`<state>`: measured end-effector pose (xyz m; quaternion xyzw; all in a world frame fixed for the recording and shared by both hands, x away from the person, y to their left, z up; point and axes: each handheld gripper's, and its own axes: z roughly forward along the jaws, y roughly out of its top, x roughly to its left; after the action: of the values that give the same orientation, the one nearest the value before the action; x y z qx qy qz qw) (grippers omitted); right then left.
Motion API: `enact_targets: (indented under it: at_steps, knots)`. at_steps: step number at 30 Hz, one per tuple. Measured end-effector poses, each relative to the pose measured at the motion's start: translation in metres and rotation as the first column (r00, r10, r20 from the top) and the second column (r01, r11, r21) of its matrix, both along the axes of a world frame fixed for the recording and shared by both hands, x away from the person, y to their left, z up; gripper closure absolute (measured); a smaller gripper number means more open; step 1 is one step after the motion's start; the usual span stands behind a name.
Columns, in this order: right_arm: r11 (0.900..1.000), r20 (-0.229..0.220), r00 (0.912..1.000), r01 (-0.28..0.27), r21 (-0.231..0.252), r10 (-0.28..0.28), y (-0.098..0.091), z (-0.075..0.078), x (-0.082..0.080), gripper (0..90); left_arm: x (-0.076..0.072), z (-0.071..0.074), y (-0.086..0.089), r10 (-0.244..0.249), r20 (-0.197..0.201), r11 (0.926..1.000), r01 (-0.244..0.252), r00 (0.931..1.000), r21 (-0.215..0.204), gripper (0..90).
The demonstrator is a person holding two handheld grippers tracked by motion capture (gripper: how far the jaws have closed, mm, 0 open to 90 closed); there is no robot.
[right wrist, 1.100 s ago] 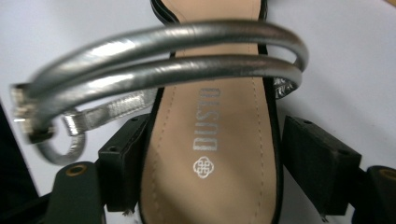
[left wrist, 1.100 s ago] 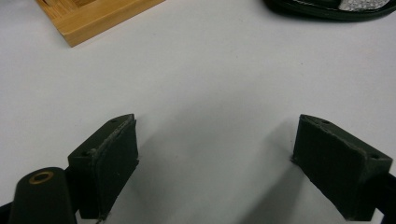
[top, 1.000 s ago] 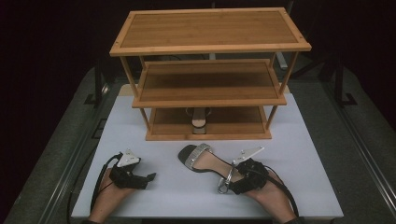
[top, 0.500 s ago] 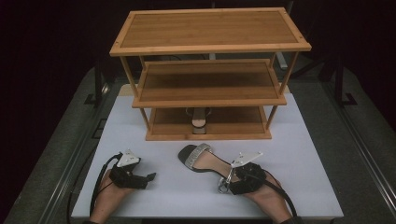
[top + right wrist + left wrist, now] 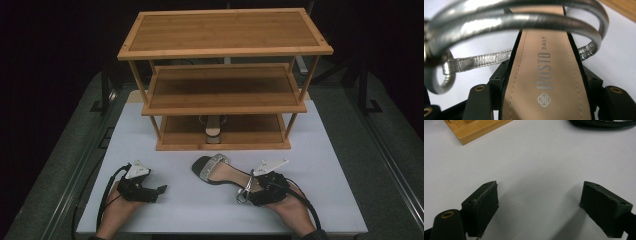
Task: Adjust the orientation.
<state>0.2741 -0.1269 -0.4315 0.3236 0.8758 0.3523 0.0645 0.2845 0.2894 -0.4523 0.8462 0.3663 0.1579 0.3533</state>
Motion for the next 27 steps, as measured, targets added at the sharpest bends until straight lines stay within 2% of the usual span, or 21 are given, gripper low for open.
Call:
enact_targets:
  at_steps: [2, 4, 13, 18, 19, 21, 27]
  knots:
    - [1.0000, 0.002, 1.0000, 0.006, 0.005, -0.007, 0.000, 0.001, -0.001, 38.6, 0.000, 0.000, 0.000, -0.001, 0.001, 1.0000, 0.001, 1.0000, 0.001, 14.0]
    - [0.9996, 0.030, 0.9994, 0.019, 0.018, -0.020, -0.004, 0.004, -0.002, 38.6, 0.000, 0.000, 0.000, 0.000, 0.000, 1.0000, 0.000, 1.0000, 0.000, 14.1]
    - [0.9960, 0.053, 0.9955, 0.076, 0.048, -0.078, -0.025, 0.011, -0.003, 38.6, 0.000, 0.000, 0.000, 0.001, 0.001, 1.0000, -0.001, 1.0000, 0.000, 14.1]
    - [0.9905, 0.074, 0.9904, 0.110, 0.082, -0.116, -0.043, 0.018, -0.005, 38.6, 0.000, 0.000, 0.000, 0.000, 0.001, 1.0000, 0.000, 1.0000, 0.001, 14.2]
    - [0.9881, 0.089, 0.9872, 0.124, 0.091, -0.133, -0.049, 0.022, -0.006, 38.6, 0.000, 0.000, 0.000, 0.000, 0.001, 1.0000, 0.000, 1.0000, 0.002, 14.2]
    - [0.9874, 0.093, 0.9861, 0.129, 0.091, -0.138, -0.052, 0.023, -0.007, 38.6, 0.000, 0.000, 0.000, 0.000, 0.001, 1.0000, 0.000, 1.0000, 0.002, 14.2]
    - [0.9772, 0.114, 0.9744, 0.181, 0.111, -0.194, -0.068, 0.029, -0.003, 38.5, 0.000, 0.000, 0.000, 0.001, 0.001, 1.0000, -0.001, 1.0000, 0.000, 14.2]
